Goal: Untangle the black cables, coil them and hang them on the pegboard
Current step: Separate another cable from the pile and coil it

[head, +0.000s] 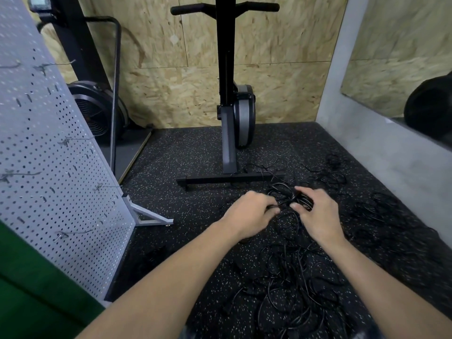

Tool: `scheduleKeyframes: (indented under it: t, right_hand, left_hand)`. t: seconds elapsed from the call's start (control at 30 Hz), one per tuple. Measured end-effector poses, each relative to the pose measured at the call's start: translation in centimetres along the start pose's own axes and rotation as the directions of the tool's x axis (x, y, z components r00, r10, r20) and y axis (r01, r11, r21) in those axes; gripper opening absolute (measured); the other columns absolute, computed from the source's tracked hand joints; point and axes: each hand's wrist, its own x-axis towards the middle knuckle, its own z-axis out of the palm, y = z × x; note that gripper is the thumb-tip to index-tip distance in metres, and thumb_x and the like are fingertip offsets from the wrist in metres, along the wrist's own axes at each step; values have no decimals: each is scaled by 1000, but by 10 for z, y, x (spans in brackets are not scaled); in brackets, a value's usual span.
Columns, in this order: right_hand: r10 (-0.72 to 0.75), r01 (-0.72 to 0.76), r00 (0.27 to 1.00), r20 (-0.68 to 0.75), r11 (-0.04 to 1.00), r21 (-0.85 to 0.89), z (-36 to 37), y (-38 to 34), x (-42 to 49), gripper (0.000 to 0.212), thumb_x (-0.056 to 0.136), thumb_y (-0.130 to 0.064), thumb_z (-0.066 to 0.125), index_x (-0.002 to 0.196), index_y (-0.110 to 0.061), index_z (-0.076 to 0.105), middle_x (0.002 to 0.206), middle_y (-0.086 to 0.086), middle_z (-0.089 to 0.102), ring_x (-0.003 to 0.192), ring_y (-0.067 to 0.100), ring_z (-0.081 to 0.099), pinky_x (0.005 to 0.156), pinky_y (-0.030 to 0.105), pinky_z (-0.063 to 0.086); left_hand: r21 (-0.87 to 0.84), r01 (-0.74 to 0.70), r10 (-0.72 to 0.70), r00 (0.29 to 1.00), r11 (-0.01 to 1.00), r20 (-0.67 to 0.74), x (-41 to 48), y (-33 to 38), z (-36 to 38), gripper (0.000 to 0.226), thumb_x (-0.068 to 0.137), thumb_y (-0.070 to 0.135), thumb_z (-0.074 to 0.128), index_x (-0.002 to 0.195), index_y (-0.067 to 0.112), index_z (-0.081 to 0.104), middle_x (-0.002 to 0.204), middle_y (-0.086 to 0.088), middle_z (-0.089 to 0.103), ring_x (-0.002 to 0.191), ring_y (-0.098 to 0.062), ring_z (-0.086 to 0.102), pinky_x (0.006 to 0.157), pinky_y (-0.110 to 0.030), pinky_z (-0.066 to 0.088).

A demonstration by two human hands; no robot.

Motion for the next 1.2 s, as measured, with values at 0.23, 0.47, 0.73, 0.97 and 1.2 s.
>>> scheduleKeyframes:
  t: [0.23, 0.47, 0.73, 0.97, 1.2]
  right_hand:
    - [-230, 240, 934, 274, 971, -1, -4, -5, 3, 51, 83, -12, 85, 132, -22, 72, 101, -11, 66, 96, 11, 64, 84, 12, 37]
    - [-309, 272, 821, 481, 951, 146, -14, -26, -10, 45, 86, -20, 85, 126, -35, 71, 110, -25, 72, 106, -10, 63, 100, 24, 50]
    - [-335, 238, 818, 468, 937, 255, -14, -41, -21, 62, 92, -24, 78, 134, -60, 50, 122, -22, 69, 105, 38, 71, 99, 52, 56]
    - [-380, 282, 806, 455, 921, 270, -11, -43, -24, 58, 96, -23, 74, 134, -62, 55, 141, -31, 58, 114, 34, 68, 85, 53, 61]
    - [-332, 176, 814, 476, 923, 342, -7, -37, -21, 53, 96, -13, 72, 129, -53, 63, 131, -26, 66, 116, 41, 67, 101, 61, 53]
  left_hand:
    - [-63, -22, 5, 967, 998, -254, -2, -10, -27, 12, 96, 29, 73, 95, 19, 79, 88, 8, 74, 80, -9, 65, 77, -33, 56]
    - [-319, 145, -225, 948, 937, -228, -11, -33, -37, 33, 66, 48, 95, 75, 24, 75, 73, 7, 73, 68, -1, 64, 64, -18, 51]
    - [-548, 170, -302, 940, 819, -160, -13, -56, -36, 32, 68, 39, 96, 76, 17, 74, 82, -3, 77, 83, -24, 74, 89, -51, 59]
    - [-623, 197, -323, 942, 757, -95, -15, -62, -32, 10, 80, 22, 89, 85, 15, 84, 86, -8, 79, 82, -20, 73, 92, -47, 60]
    - [-639, 213, -292, 956, 739, -19, -15, -66, -31, 9, 87, 13, 83, 95, 12, 83, 95, -10, 80, 88, -20, 72, 90, -34, 60]
